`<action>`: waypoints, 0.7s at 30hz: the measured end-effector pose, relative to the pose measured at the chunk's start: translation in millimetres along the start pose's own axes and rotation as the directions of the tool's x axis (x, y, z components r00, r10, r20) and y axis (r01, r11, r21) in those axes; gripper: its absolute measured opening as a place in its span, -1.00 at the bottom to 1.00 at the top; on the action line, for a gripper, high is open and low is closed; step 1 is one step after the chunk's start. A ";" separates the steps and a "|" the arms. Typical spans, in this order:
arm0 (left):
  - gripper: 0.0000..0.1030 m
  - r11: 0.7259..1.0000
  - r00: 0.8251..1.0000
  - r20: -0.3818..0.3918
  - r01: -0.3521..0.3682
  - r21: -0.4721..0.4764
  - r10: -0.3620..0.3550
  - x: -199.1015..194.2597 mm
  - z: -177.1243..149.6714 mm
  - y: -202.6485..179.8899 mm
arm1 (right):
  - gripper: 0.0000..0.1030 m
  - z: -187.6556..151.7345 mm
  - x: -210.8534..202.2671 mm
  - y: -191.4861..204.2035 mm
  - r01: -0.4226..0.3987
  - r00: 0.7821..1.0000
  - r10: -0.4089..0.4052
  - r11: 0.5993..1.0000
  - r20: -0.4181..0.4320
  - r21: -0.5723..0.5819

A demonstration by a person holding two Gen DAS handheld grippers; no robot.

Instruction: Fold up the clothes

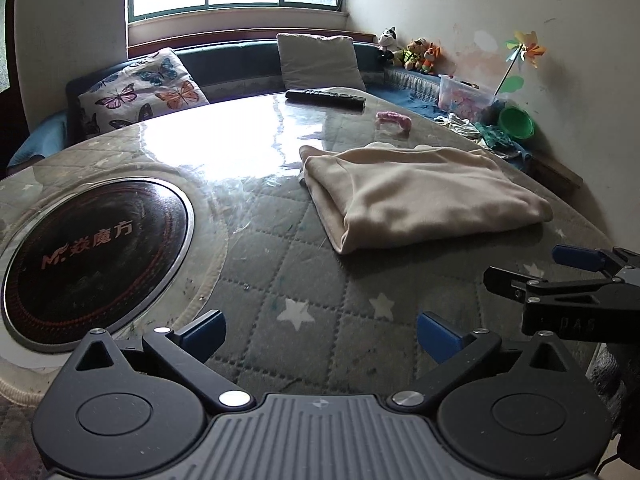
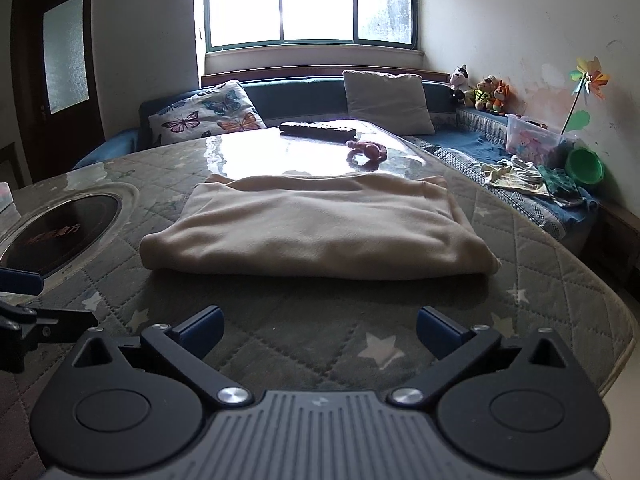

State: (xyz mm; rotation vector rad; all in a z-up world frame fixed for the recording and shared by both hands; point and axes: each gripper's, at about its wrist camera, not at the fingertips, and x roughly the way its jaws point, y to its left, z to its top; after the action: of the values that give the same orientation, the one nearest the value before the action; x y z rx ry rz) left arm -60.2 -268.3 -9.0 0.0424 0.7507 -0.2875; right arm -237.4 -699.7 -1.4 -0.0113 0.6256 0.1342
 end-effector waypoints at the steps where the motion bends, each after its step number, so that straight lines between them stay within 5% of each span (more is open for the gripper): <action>1: 1.00 1.000 1.000 0.000 -0.001 -0.001 0.001 -0.5 -1.2 0.4 | 1.00 -0.8 -0.7 0.6 0.001 1.000 -0.001 1.000 -0.001 0.002; 21: 1.00 0.999 0.999 -0.005 -0.040 0.023 0.041 -11.4 -19.6 -10.7 | 1.00 -11.1 -10.3 3.6 0.058 0.998 -0.058 0.998 -0.027 0.009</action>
State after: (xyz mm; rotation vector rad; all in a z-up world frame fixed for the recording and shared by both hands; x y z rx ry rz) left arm -84.1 -273.1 -14.9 0.0799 0.7511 -0.2575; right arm -252.6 -698.0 -4.3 -0.0217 0.6521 0.0749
